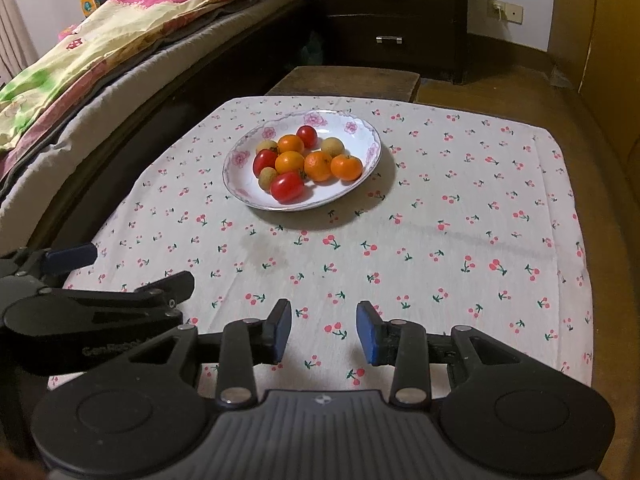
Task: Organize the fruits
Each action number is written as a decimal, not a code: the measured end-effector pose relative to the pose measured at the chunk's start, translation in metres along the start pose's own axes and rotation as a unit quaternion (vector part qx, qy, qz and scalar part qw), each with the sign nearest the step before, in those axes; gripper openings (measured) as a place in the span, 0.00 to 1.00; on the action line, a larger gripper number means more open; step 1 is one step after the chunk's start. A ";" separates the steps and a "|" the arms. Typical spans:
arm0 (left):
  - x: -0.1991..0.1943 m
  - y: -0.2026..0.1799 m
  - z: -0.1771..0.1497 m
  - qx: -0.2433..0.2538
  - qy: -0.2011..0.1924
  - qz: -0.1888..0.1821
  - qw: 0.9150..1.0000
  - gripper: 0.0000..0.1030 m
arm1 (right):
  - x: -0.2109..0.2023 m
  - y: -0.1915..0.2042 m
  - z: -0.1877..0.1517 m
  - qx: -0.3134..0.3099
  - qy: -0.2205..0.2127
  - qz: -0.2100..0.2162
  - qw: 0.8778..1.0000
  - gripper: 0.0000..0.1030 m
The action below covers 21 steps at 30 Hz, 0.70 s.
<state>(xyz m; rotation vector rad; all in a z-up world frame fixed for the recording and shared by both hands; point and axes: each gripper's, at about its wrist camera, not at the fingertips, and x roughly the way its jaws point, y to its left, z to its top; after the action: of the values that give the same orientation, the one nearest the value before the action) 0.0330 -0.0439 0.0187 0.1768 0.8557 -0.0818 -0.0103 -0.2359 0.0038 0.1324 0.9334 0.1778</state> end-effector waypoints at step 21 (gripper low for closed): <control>-0.010 -0.003 -0.004 -0.004 -0.008 -0.015 1.000 0.99 | -0.007 0.001 -0.002 0.004 -0.008 -0.001 1.000 0.38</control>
<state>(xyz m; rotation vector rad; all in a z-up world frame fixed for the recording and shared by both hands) 0.0229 -0.0456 0.0230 0.1564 0.8435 -0.1074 -0.0167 -0.2369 0.0082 0.1396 0.9186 0.1708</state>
